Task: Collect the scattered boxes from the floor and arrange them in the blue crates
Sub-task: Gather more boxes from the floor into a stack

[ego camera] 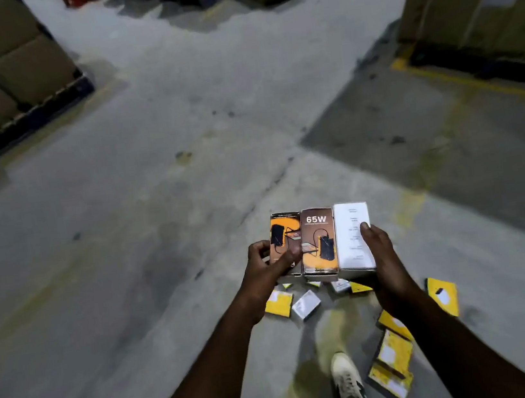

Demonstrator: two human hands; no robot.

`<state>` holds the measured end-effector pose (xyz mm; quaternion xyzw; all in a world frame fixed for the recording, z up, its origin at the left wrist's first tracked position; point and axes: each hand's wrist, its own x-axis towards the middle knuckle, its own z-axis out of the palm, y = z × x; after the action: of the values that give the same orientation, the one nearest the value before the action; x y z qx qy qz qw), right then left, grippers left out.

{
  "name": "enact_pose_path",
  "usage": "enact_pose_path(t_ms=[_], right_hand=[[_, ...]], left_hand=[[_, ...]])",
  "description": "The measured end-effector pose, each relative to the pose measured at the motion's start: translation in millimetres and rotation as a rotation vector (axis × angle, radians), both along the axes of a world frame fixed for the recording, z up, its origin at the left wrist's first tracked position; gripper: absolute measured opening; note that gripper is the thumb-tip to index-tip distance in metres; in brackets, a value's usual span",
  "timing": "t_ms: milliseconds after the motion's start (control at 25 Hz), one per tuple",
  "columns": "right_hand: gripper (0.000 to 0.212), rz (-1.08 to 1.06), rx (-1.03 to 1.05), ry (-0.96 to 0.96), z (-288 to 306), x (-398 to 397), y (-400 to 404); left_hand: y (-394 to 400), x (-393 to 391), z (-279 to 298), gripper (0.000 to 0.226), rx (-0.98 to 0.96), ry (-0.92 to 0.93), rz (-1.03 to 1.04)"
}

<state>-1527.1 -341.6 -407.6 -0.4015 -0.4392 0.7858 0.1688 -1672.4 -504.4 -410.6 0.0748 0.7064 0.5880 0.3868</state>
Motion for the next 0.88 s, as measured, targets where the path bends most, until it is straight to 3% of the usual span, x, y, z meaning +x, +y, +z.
enact_pose_path(t_ms=[200, 320, 560, 720, 880], right_hand=[[0.048, -0.216, 0.096, 0.055, 68.2, 61.2, -10.3], [0.053, -0.29, 0.161, 0.097, 103.9, 106.5, -16.0], [0.06, -0.453, 0.333, 0.1, 142.9, 205.2, -17.9], [0.092, -0.665, 0.46, -0.03, 146.4, 289.9, -19.9], [0.099, -0.76, 0.504, -0.027, 159.5, 384.1, -27.7]], left_hand=[[12.3, 38.7, 47.1, 0.121, 0.084, 0.378, -0.311], [32.9, 73.5, 81.4, 0.116, 0.155, 0.54, -0.355], [76.4, 146.3, 126.4, 0.089, 0.335, 0.484, -0.471], [101.4, 227.3, 147.7, 0.075, 0.438, 0.46, -0.584], [126.5, 323.8, 161.4, 0.072, 0.526, 0.415, -0.665]])
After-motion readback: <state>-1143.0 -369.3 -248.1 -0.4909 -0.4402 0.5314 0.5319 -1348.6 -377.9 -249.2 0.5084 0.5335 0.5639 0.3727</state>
